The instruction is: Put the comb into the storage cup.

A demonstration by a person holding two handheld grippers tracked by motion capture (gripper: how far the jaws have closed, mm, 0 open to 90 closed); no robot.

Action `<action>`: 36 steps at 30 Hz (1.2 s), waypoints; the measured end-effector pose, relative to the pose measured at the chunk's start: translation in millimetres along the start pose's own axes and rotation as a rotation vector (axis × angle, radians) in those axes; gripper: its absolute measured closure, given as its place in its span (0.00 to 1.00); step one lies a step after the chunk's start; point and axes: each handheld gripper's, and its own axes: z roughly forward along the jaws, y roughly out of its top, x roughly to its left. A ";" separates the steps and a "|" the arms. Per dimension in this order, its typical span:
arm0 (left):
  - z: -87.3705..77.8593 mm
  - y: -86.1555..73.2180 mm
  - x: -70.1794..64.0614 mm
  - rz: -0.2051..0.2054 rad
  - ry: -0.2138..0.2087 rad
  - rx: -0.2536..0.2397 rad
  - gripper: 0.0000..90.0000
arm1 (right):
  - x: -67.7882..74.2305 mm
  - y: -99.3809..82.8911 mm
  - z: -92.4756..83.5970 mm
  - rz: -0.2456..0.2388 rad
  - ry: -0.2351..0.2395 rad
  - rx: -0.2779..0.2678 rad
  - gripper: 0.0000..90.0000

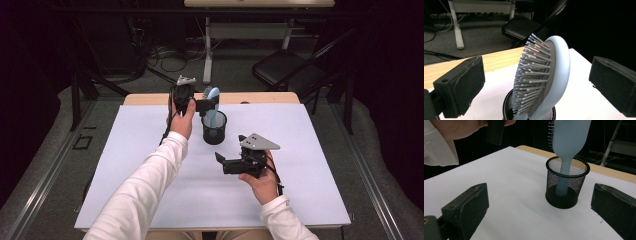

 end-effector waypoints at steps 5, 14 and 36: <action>-1.3 0.5 1.1 -0.005 -0.003 0.000 0.00 | 0.2 -0.1 0.4 -0.003 0.002 0.003 0.00; -8.2 3.3 3.4 -0.014 0.000 -0.002 0.00 | -1.1 0.9 -0.6 0.006 -0.003 -0.005 0.00; -27.0 9.8 2.7 0.002 -0.016 0.019 0.00 | 0.1 0.5 0.3 -0.001 -0.007 0.000 0.00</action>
